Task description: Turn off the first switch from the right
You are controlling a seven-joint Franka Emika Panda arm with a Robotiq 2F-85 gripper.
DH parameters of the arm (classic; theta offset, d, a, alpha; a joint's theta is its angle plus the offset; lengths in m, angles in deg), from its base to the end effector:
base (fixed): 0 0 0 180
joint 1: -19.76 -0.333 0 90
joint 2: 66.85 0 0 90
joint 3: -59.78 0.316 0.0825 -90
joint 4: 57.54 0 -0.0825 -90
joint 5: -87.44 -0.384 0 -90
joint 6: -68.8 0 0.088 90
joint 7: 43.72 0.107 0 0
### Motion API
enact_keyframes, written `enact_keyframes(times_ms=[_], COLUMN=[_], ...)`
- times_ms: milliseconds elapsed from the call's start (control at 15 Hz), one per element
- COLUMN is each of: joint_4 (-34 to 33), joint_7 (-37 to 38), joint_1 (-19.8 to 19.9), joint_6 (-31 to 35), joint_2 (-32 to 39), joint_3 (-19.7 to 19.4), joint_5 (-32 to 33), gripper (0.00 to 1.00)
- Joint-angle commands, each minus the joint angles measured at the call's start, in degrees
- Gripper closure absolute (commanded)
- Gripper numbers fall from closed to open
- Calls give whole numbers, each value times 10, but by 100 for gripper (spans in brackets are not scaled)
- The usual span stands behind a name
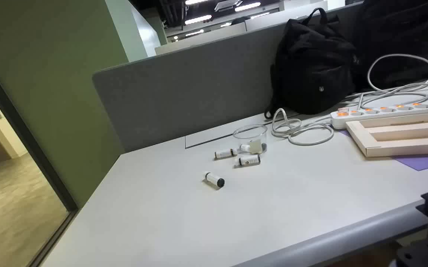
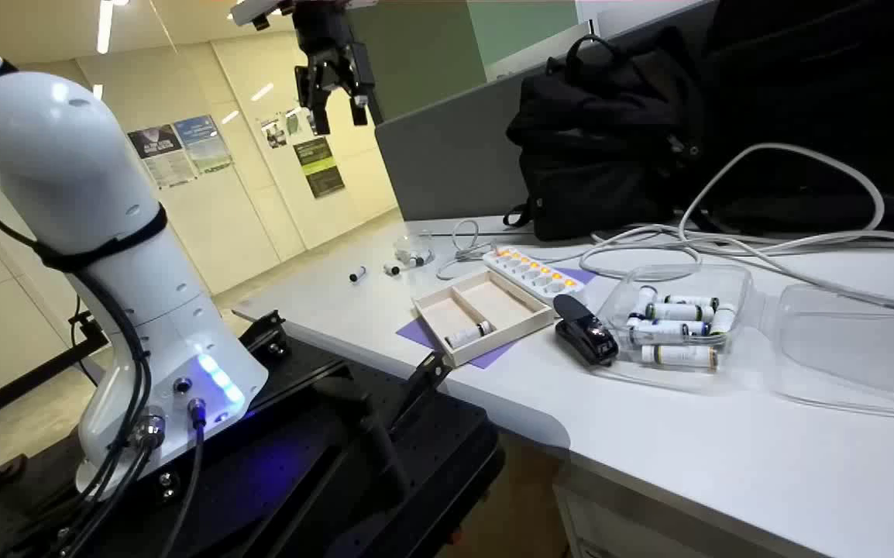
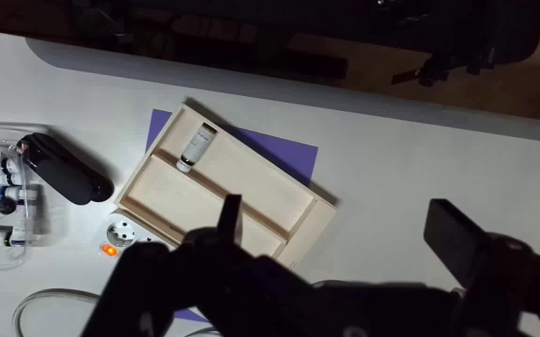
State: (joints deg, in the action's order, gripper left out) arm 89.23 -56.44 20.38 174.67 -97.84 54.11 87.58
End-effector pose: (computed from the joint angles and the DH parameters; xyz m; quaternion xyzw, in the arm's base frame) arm 0.3560 -0.0395 0.4322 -0.9937 -0.0655 0.0825 0.0377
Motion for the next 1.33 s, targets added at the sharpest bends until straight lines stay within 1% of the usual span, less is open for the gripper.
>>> enact_keyframes(times_ms=[0,800,933,1067,1133,1267], joint_4=[-1,-1,-4,-29,-37,-69], joint_7=[0,-1,6,5,10,20], joint_1=[1,1,15,29,36,52], joint_6=[-1,-1,94,174,219,291], joint_2=[0,0,3,38,52,94], joint_3=[1,1,0,-6,-11,-30], joint_5=[-1,-1,23,49,52,38], gripper=[0,0,0,0,0,0])
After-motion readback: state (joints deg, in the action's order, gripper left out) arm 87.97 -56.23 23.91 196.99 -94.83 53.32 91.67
